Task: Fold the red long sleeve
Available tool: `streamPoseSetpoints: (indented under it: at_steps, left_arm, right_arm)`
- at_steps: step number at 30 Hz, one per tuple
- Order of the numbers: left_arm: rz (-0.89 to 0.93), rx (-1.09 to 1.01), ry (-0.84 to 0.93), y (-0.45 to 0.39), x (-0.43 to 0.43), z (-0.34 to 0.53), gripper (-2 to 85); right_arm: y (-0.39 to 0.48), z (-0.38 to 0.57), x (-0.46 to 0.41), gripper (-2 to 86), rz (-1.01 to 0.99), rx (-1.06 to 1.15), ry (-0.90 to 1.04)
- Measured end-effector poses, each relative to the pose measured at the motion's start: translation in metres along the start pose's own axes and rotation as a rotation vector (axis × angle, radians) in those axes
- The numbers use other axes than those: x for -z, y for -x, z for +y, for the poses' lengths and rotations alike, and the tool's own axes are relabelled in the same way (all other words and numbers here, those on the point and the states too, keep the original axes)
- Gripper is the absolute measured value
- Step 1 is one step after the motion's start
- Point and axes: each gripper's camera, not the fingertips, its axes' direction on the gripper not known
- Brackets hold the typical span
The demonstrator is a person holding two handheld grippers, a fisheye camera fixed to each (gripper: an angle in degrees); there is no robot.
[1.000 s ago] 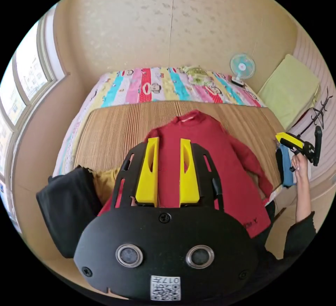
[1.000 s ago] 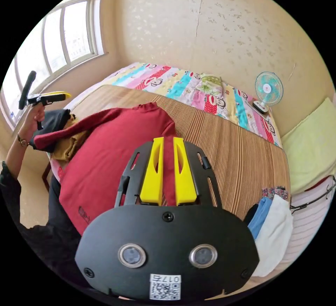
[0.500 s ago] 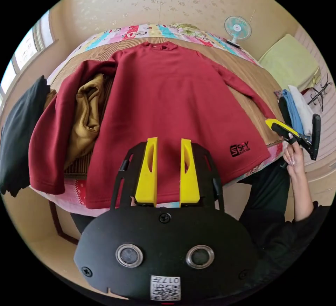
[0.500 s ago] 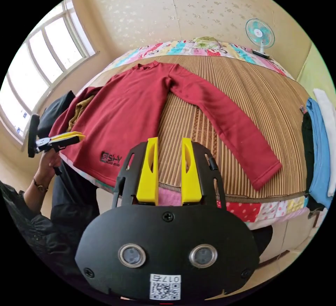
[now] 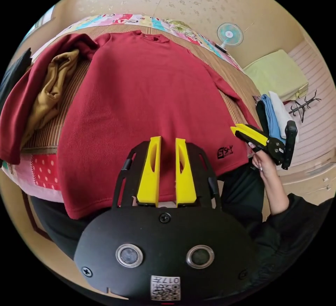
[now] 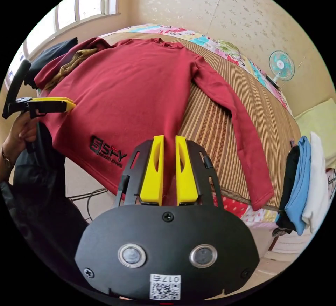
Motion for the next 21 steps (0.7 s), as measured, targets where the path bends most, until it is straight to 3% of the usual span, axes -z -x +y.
streamPoseSetpoints:
  at_steps: [6, 11, 14, 18, 21]
  left_arm:
    - [0.122, -0.026, 0.109, -0.005, 0.005, 0.046, 8.6]
    - [0.199, 0.006, -0.099, 0.036, 0.048, 0.048, 8.2]
    - [0.167, 0.081, -0.236, 0.066, 0.064, 0.035, 8.6]
    - [0.239, 0.215, -0.245, 0.1, 0.05, 0.026, 9.0]
    - [0.259, 0.25, -0.287, 0.112, 0.037, 0.052, 5.8]
  right_arm:
    - [-0.126, 0.033, 0.043, 7.1, -0.38, -0.406, 0.099]
    - [-0.28, 0.115, 0.062, 11.1, -0.746, -1.026, -0.283]
    - [-0.322, 0.121, 0.05, 12.1, -0.802, -1.188, -0.329]
    - [-0.357, 0.122, 0.029, 10.1, -0.859, -1.383, -0.307]
    - [-0.384, 0.117, 0.04, 5.3, -0.722, -1.504, -0.281]
